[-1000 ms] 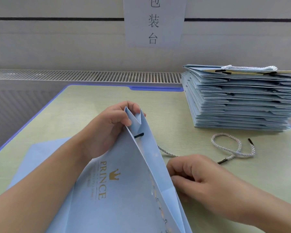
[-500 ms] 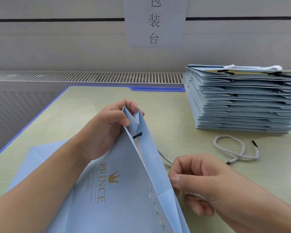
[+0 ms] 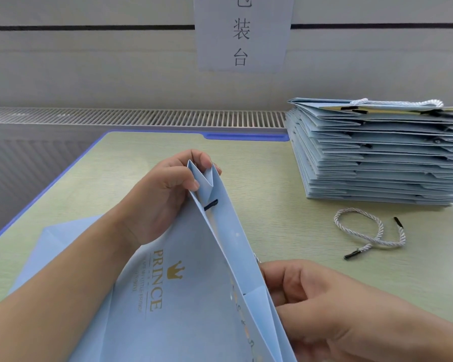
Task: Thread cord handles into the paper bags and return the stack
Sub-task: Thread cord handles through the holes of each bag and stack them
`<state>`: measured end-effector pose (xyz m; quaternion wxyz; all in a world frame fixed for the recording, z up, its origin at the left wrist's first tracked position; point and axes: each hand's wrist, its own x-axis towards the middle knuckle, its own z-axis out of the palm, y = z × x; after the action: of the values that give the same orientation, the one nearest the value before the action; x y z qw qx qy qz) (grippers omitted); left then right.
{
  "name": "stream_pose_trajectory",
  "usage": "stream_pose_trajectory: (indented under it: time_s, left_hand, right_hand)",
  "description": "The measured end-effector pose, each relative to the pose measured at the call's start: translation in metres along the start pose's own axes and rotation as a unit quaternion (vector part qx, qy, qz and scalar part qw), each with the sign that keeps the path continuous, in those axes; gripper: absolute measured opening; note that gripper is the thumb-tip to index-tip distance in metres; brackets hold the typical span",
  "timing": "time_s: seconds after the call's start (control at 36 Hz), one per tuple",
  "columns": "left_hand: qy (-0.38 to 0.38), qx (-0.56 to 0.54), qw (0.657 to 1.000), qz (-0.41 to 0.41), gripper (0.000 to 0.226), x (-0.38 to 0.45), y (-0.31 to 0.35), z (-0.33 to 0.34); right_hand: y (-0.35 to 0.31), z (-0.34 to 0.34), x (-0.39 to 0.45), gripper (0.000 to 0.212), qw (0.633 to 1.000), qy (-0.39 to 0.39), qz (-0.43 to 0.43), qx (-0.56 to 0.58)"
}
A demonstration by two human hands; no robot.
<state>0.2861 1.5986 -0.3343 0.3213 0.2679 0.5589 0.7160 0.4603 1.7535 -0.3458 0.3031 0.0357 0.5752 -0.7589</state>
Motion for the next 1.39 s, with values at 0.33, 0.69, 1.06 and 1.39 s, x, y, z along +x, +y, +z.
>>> stream_pose_trajectory:
  time_s: [0.33,0.69,1.06,1.39]
  left_hand:
    - [0.017,0.015,1.000,-0.003,0.030,0.000,-0.001,0.002]
    - [0.019,0.021,1.000,-0.009,0.029,0.000,-0.001,0.002]
    - [0.022,0.015,1.000,-0.009,0.030,0.001,-0.001,0.001]
    - [0.018,0.007,1.000,-0.002,0.031,0.000,0.000,0.000]
  right_hand:
    - [-0.012,0.004,-0.009,0.022,0.898,0.185,-0.159,-0.366]
    - [-0.019,0.004,-0.011,0.013,0.902,0.217,-0.141,-0.346]
    - [-0.010,0.002,-0.002,0.015,0.883,0.232,-0.151,-0.378]
    - [-0.004,0.004,0.000,0.019,0.923,0.184,-0.154,-0.300]
